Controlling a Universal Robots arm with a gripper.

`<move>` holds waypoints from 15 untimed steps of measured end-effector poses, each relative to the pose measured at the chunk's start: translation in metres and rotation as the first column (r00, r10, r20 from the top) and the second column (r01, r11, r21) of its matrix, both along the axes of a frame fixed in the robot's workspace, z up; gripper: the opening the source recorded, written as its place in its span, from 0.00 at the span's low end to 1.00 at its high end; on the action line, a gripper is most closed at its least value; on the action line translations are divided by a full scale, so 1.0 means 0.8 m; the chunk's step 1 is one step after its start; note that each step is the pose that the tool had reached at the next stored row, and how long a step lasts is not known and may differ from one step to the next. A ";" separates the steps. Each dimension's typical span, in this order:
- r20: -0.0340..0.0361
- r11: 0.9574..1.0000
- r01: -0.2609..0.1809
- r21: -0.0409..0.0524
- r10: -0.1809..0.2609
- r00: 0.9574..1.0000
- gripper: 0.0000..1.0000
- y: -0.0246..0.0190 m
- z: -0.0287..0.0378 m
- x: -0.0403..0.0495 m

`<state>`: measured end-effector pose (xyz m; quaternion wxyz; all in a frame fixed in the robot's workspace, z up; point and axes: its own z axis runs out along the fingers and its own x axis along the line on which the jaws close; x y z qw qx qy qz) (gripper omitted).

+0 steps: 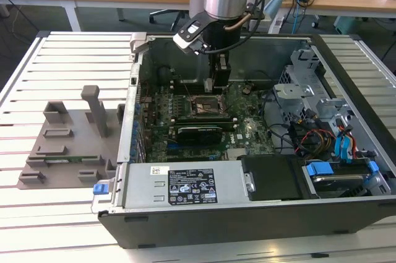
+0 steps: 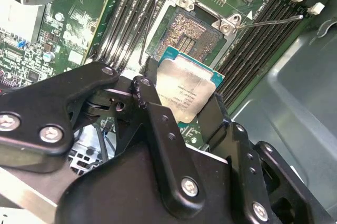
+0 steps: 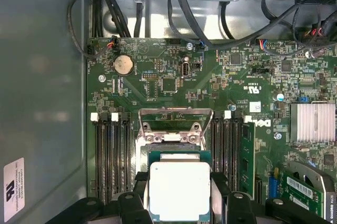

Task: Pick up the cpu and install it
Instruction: 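Place the cpu into insertion slot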

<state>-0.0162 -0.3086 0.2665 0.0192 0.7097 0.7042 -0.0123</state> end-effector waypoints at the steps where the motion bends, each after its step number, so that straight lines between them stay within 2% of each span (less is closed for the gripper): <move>1: 0.000 1.000 0.000 0.000 0.000 1.000 0.55 0.0000 -0.0003 0.000; 15: 0.000 1.000 0.000 -0.001 0.000 1.000 0.55 0.0000 -0.0050 0.000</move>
